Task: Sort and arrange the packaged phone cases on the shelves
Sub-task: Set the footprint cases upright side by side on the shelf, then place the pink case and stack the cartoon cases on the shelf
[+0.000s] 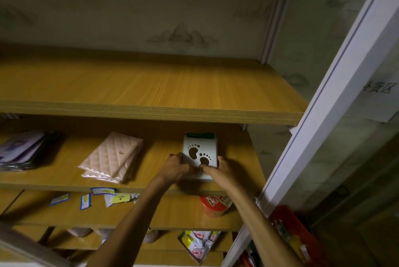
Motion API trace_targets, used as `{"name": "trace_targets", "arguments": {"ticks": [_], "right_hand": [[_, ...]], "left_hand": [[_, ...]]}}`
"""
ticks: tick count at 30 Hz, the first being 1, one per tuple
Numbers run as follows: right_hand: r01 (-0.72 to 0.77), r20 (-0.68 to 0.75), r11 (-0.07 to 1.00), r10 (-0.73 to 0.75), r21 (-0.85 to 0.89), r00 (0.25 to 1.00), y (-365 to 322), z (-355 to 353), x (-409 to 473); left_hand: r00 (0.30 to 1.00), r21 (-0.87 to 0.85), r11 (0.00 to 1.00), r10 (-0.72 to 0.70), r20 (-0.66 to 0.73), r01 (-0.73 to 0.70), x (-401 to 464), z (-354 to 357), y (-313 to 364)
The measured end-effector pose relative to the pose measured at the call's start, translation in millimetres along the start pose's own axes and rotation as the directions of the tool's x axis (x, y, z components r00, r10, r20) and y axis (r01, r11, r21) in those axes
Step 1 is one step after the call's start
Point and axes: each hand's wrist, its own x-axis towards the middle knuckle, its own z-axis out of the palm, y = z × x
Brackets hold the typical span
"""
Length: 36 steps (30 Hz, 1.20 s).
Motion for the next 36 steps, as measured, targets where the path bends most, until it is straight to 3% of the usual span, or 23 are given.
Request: {"name": "trace_targets", "arguments": {"ticks": [10,14,16,19,22,24,29,36], "right_hand": [[-0.001,-0.025,0.994,-0.002,-0.114,1.000,7,3,0],[0.031,-0.048,0.982,-0.041,-0.188,0.998,6,-3,-5],[0.086,-0.091,0.971,-0.108,-0.225,0.990,1,-3,-9],[0.274,-0.155,0.901,-0.339,-0.336,0.928,-11,4,-14],[0.477,-0.102,0.791,-0.550,-0.385,0.829,-28,18,-18],[0.542,-0.042,0.726,-0.613,-0.423,0.789,-38,32,-20],[0.576,0.080,0.695,-0.607,-0.431,0.791,-63,76,-23],[0.518,0.042,0.671,-0.589,-0.530,0.807,-95,136,-19]], "left_hand": [[0.996,0.054,0.997,0.051,-0.069,-0.048,-4,8,-6],[0.986,0.185,0.982,0.075,-0.151,-0.046,-10,6,-7],[0.980,0.217,0.975,0.092,-0.175,-0.053,-16,0,-7],[0.966,0.257,0.960,0.163,-0.202,-0.109,-29,-16,-12],[0.934,0.377,0.913,0.258,-0.246,-0.153,-47,-43,-22],[0.903,0.445,0.876,0.330,-0.273,-0.185,-59,-64,-31],[0.883,0.568,0.805,0.382,-0.273,-0.172,-84,-120,-52],[0.918,0.630,0.772,0.303,-0.256,-0.079,-96,-203,-98]]}}
